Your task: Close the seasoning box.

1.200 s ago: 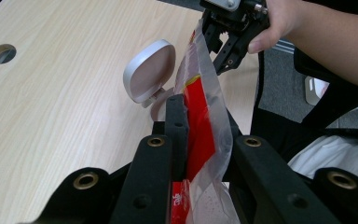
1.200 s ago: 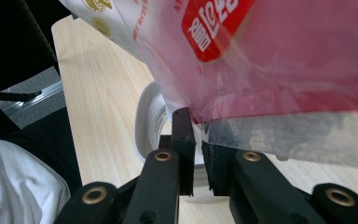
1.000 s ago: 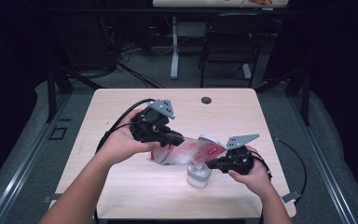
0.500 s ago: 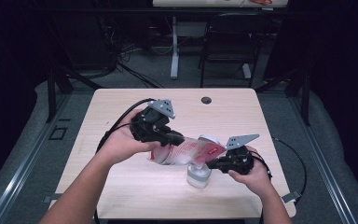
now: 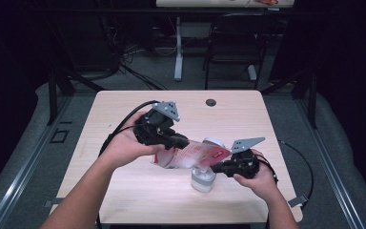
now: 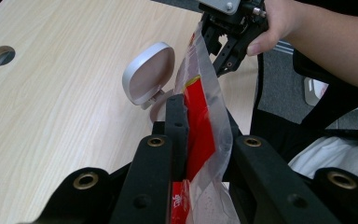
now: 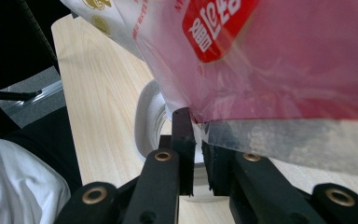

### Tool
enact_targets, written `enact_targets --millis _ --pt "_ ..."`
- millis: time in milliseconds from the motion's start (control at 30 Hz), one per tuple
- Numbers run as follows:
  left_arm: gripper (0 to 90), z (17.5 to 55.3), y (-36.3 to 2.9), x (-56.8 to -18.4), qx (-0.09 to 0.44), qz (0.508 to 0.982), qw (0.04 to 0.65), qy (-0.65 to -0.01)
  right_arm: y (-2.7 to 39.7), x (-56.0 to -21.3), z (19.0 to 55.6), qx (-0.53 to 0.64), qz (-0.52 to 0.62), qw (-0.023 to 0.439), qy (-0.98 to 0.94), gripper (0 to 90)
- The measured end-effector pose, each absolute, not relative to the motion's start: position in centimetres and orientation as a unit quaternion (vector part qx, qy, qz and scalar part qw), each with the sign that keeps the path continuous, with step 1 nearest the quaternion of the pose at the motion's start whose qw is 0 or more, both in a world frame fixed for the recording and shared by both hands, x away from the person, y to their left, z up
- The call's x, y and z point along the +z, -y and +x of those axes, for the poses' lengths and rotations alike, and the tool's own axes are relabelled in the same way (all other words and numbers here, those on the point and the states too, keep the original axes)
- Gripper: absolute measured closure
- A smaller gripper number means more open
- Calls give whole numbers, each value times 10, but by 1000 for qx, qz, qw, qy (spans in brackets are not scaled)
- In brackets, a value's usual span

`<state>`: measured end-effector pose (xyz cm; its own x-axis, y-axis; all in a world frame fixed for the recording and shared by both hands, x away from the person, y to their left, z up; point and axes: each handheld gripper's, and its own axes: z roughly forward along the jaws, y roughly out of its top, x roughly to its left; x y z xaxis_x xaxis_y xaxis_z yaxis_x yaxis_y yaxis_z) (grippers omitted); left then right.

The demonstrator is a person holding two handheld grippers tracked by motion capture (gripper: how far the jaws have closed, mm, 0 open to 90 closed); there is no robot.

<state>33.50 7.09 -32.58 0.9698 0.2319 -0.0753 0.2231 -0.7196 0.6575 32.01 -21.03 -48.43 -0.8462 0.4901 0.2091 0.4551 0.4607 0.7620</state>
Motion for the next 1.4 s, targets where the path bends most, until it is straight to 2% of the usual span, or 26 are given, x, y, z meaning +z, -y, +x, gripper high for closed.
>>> enact_targets --millis 1400 --pt "809 339 -68 -324 5 927 354 -123 209 -487 321 436 274 18 -857 841"
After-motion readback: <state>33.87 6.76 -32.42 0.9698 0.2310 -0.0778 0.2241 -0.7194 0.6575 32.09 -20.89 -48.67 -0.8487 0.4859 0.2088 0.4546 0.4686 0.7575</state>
